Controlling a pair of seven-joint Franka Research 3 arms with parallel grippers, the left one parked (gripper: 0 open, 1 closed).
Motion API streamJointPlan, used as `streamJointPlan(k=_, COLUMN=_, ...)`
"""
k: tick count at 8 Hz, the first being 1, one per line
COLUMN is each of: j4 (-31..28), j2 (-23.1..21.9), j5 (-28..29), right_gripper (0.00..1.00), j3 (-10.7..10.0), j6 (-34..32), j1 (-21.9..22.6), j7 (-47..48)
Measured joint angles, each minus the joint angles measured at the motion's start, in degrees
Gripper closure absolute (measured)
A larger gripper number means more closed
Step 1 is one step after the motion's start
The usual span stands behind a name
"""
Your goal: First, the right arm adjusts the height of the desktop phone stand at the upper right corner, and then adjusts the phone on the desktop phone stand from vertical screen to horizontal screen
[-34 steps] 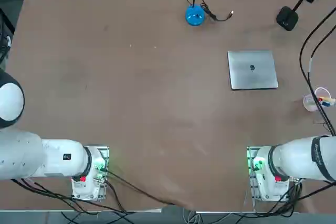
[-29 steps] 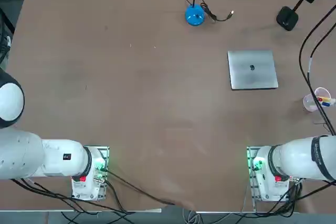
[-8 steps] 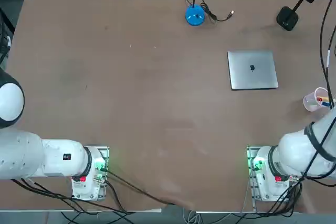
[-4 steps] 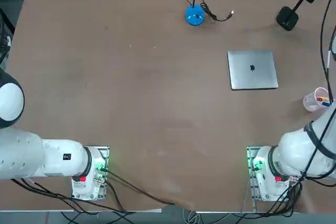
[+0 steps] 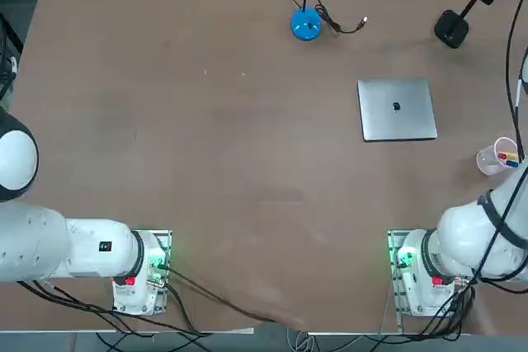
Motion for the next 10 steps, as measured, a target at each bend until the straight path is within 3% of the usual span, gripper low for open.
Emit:
streamJointPlan(k=6, j4=0.02, j2=0.39, j5=0.35, right_gripper=0.33, j3=0.14, j6=-0.67, j1=0.06, j7=2.27)
streamJointPlan(k=10, j4=0.02, j2=1.43, j5=0.35, right_gripper=0.40, j3=0.15, j6=-0.58, j1=0.06, j7=2.63)
